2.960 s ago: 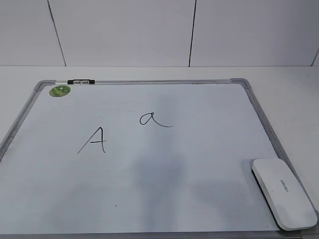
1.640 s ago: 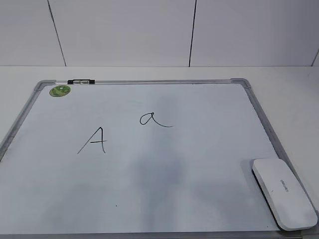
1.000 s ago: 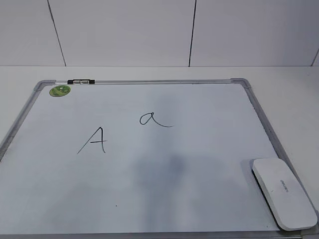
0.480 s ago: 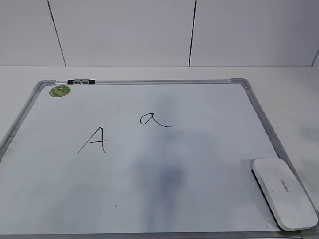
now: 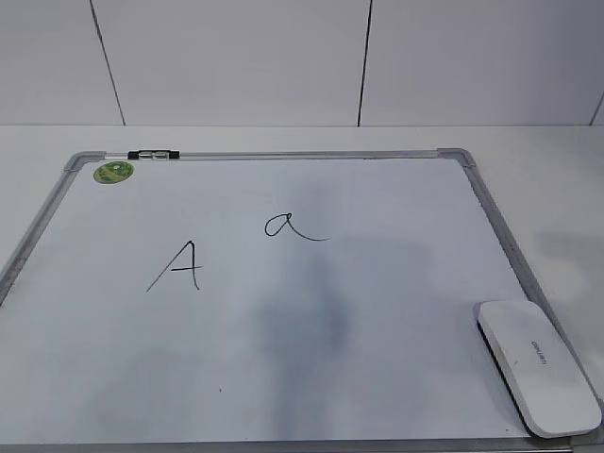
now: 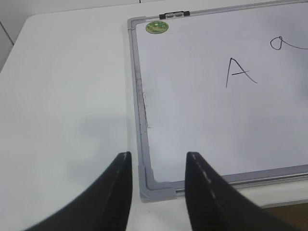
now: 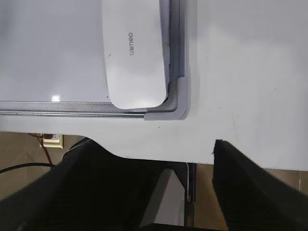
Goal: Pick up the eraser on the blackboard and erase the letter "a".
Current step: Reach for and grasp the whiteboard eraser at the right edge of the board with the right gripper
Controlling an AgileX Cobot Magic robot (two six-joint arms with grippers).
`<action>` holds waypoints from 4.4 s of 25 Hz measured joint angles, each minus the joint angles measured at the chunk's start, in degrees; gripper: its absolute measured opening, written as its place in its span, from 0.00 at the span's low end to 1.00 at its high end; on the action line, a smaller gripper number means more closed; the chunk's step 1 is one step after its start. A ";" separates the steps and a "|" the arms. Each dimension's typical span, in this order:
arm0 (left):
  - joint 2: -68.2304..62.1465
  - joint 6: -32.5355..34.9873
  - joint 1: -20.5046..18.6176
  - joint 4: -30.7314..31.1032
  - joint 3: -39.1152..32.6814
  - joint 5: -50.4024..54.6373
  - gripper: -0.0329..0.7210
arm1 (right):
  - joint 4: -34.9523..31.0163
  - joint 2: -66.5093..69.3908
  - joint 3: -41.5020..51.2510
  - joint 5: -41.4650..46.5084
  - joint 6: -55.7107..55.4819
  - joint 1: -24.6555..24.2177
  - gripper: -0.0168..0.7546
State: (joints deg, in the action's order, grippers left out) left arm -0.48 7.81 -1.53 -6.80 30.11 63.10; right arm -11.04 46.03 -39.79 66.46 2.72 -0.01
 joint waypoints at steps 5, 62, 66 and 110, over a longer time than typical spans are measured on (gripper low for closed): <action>0.00 0.00 0.00 0.00 0.00 0.00 0.39 | -0.67 3.51 0.00 -0.95 0.77 0.82 0.78; 0.00 0.00 0.00 0.00 0.00 0.00 0.39 | 3.84 40.76 -9.49 -13.44 1.54 13.72 0.90; 0.00 0.00 0.00 0.00 0.00 0.00 0.39 | 3.75 42.04 -9.49 -14.59 0.47 13.72 0.90; 0.00 0.00 0.00 0.00 0.00 0.00 0.39 | 4.94 44.40 -9.49 -17.19 -4.71 13.72 0.87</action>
State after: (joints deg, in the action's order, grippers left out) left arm -0.48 7.81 -1.53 -6.80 30.11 63.10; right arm -6.10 90.43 -49.28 49.27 -1.99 13.70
